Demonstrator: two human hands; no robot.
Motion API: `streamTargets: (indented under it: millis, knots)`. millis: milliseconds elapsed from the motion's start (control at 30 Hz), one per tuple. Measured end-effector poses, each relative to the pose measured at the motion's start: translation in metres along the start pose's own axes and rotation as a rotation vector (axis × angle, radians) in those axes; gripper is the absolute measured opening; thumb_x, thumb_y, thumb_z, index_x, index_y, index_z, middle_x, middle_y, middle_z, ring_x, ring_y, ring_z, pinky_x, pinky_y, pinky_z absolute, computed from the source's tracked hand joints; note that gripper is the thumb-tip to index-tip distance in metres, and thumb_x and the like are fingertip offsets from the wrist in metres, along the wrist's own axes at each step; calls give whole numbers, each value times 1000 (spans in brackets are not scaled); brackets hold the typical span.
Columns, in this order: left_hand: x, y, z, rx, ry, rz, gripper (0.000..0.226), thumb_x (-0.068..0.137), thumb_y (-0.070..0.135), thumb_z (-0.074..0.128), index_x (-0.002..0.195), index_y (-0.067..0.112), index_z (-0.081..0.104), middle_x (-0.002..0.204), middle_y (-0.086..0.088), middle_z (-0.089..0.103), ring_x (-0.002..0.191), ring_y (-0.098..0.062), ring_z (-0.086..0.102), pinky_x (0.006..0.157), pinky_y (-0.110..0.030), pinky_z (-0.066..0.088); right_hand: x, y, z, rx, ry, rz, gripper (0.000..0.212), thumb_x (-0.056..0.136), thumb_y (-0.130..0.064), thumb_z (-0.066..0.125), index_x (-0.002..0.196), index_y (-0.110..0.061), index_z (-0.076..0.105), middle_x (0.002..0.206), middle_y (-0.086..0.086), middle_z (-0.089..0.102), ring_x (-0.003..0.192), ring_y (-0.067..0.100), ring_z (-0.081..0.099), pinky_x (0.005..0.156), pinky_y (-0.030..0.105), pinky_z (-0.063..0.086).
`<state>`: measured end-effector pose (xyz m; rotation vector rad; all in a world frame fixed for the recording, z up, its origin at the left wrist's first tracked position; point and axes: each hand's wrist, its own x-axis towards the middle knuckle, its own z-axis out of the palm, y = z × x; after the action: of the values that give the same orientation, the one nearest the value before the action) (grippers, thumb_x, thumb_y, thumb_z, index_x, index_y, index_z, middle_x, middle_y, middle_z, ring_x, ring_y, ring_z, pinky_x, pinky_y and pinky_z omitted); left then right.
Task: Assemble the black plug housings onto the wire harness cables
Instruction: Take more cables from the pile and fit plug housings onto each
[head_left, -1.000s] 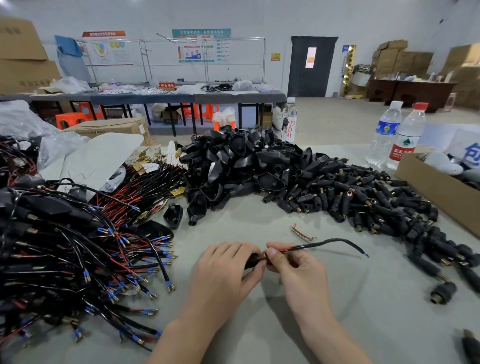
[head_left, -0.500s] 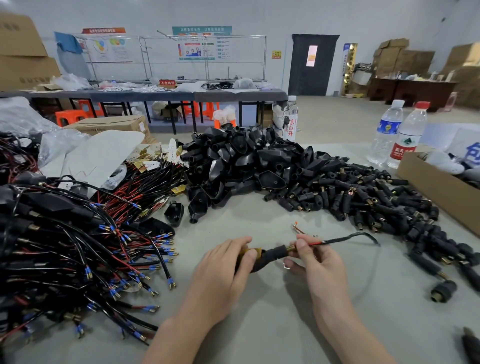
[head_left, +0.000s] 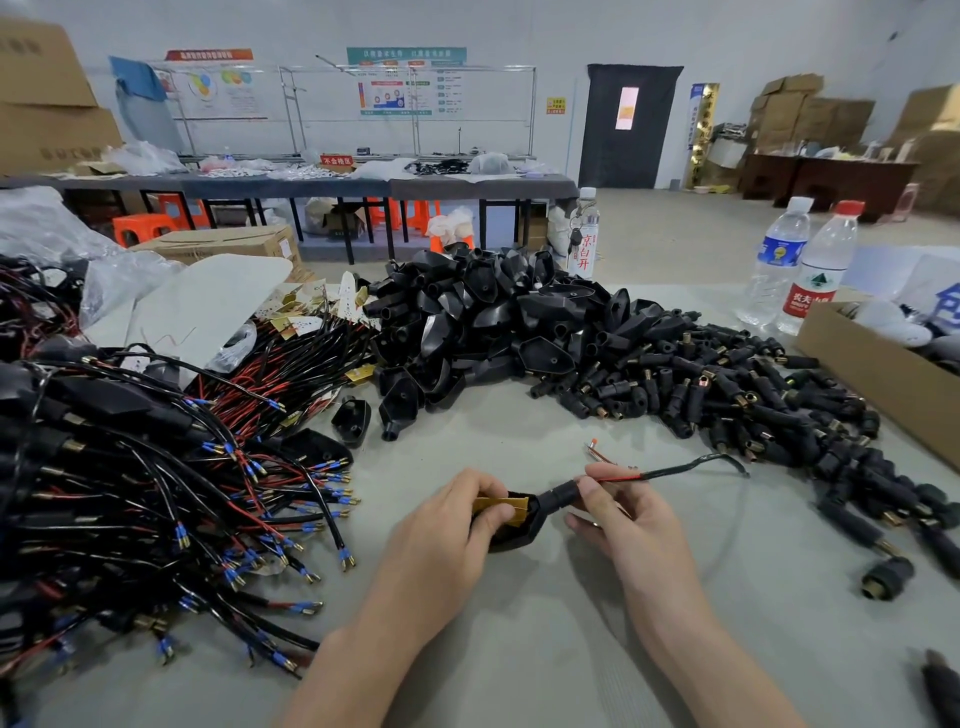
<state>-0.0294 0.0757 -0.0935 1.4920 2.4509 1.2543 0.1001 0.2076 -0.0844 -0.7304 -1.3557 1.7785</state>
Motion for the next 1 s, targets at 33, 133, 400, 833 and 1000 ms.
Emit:
streamTargets:
  millis: [33, 133, 400, 833, 1000]
  knots:
    - [0, 0, 1, 3, -9, 2, 5, 98, 36, 54, 99, 37, 50, 83, 29, 56, 74, -1, 51, 62, -23, 35, -1, 0, 0, -4, -13, -2, 9, 96, -10, 61, 104, -9, 66, 89, 6, 65, 70, 6, 70, 81, 33, 61]
    - [0, 1, -1, 15, -33, 20, 5, 99, 37, 52, 98, 38, 47, 76, 21, 60, 73, -4, 54, 67, -29, 45, -1, -1, -1, 11, -17, -1, 10, 97, -10, 60, 104, -9, 67, 91, 1, 69, 76, 7, 71, 69, 24, 60]
    - [1, 7, -6, 7, 9, 53, 7, 99, 29, 55, 94, 33, 51, 83, 26, 53, 71, -4, 48, 61, -22, 35, 0, -1, -1, 56, 9, 12, 14, 99, -15, 57, 102, -11, 70, 88, -2, 73, 85, 19, 73, 65, 22, 58]
    - [1, -1, 0, -61, -1, 121, 7, 92, 37, 56, 92, 30, 55, 99, 16, 62, 83, -12, 64, 72, -42, 56, -2, 3, 4, 191, -108, 55, 23, 96, -1, 55, 115, -13, 55, 89, 6, 74, 87, 21, 73, 66, 33, 60]
    - [0, -6, 1, -37, -39, 124, 6, 90, 35, 61, 90, 30, 57, 119, 28, 59, 105, -1, 62, 88, -36, 52, -1, 5, 2, 234, -50, 90, 15, 101, -10, 50, 113, -11, 60, 92, 10, 70, 90, 24, 71, 67, 37, 61]
